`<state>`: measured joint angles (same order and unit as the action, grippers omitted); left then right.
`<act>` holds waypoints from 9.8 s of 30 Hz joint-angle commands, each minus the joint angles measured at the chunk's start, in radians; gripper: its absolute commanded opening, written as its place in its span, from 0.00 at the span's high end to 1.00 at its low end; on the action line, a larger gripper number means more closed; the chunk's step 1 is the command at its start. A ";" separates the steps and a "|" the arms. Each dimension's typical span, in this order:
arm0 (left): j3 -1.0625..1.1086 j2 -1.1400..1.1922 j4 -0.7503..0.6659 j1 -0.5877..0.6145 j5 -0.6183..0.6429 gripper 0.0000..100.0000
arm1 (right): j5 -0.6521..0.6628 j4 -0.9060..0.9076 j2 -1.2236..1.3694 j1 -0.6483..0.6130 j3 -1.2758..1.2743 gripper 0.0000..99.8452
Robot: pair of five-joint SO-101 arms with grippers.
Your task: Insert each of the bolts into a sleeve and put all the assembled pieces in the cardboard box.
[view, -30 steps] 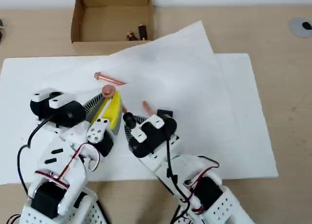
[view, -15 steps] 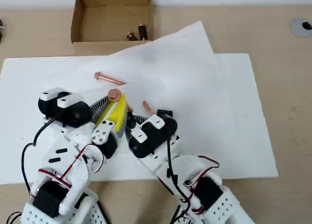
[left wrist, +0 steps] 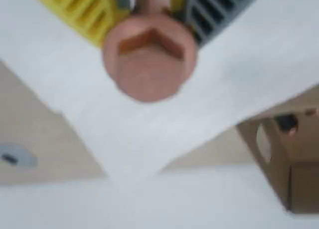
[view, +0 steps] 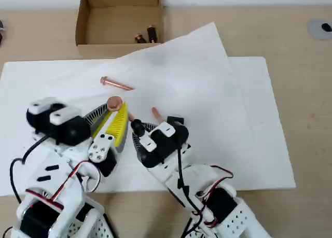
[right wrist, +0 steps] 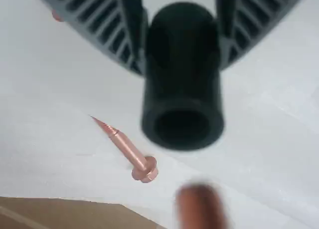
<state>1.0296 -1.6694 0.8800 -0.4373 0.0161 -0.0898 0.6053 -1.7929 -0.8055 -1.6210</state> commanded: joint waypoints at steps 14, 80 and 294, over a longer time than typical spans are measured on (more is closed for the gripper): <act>-0.193 0.134 0.066 -0.015 0.075 0.99 | 0.003 -0.023 -0.010 -0.010 0.058 0.99; 0.028 0.125 0.081 0.021 0.212 0.84 | 0.006 -0.023 -0.008 -0.008 0.058 0.99; -0.290 1.293 -0.160 0.402 0.245 0.82 | 0.632 1.183 2.387 0.429 2.015 0.83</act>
<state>0.7718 -0.3744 0.7327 -0.0307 0.2708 0.5685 1.7729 0.6068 -0.3928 0.3168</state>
